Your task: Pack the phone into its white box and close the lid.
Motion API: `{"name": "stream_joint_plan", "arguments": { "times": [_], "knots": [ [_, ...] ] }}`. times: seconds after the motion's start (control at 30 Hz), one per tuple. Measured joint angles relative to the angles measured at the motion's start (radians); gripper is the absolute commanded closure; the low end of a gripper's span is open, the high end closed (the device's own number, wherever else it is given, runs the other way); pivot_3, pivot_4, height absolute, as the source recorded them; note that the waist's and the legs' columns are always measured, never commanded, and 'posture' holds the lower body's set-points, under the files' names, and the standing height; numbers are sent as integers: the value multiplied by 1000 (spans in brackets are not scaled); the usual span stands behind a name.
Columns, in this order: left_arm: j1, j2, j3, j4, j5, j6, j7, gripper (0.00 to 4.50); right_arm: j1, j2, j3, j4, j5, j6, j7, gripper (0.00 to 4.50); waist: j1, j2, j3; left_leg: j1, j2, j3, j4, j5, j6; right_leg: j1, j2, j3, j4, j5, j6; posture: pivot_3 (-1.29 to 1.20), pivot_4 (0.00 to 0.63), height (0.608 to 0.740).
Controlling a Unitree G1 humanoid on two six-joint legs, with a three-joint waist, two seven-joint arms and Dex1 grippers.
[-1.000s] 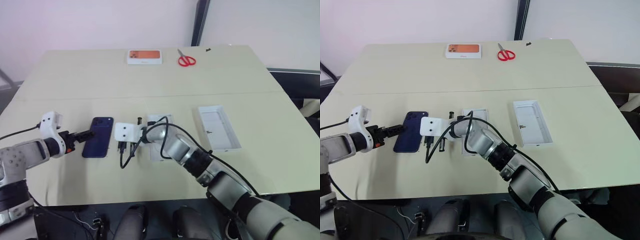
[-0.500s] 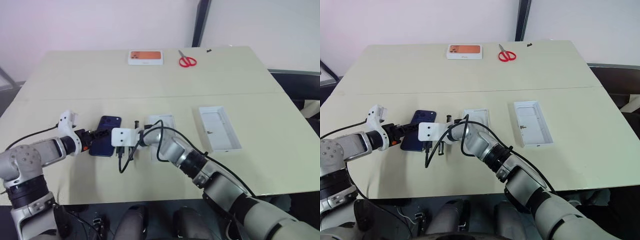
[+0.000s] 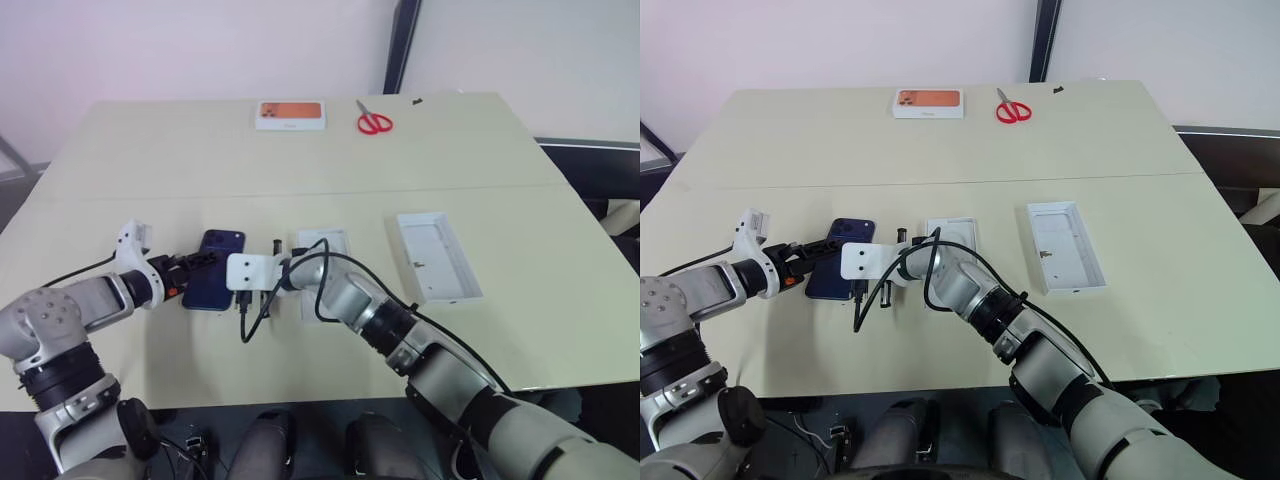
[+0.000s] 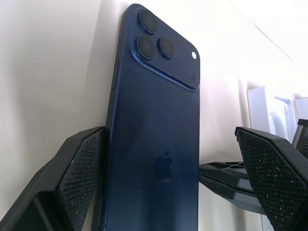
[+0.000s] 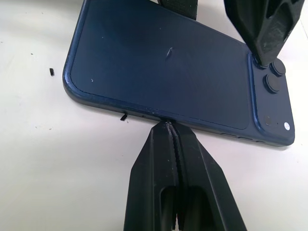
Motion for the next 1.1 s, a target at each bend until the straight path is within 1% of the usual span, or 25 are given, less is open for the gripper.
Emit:
{"name": "stream_joint_plan", "arguments": {
  "times": [0.2, 0.47, 0.6, 0.73, 0.83, 1.0, 1.1],
  "knots": [
    [-19, -18, 39, 26, 0, 1, 5, 0, 4, -1, -12, -1, -9, 0, 1, 4441, 1, 0, 0, 0, 0, 0, 0, 0, 0, 0, 0, 0, 0, 0, 0, 0, 150, 740],
    [-23, -16, 40, 34, -10, 1, 6, 0, 10, -4, -19, -6, -11, -1, 2, 4441, -3, 0, 0, 0, 0, 0, 0, 0, 0, 0, 0, 0, 0, 0, 0, 0, 150, 740],
    [-9, 5, 21, 30, -40, 2, 3, 0, 12, -4, -20, -7, -12, -1, 2, 4441, -4, 0, 0, 0, 0, 0, -1, 0, 0, 0, 0, 0, 0, 0, 0, 0, 150, 740],
    [30, 28, -57, 7, -132, 21, -30, 0, 13, -3, -19, -8, -12, -4, 2, 4441, -7, 0, 0, 0, 0, 0, -1, 0, 0, 0, 0, 0, 0, 0, 0, 0, 150, 740],
    [53, 52, -91, 0, -187, 23, -40, 0, 14, -5, -19, -10, -12, -9, 4, 4441, -10, 0, 0, 0, 0, 0, -2, 0, -1, -1, 0, 0, 0, 0, 0, 0, 150, 740],
    [54, 61, -97, 9, -205, 23, -30, 0, 20, -8, -19, -19, -18, -14, 8, 4441, -11, 0, 0, 0, 0, 0, -2, 0, -1, -1, 0, 0, 0, 0, 0, 0, 150, 740],
    [36, 61, -77, 36, -195, 22, -14, 0, 31, -13, -18, -36, -21, -13, 13, 4441, -11, 0, 0, 0, 0, 0, -2, 0, -1, -1, 0, 0, 0, 0, 0, 0, 150, 740]
  ]
}}
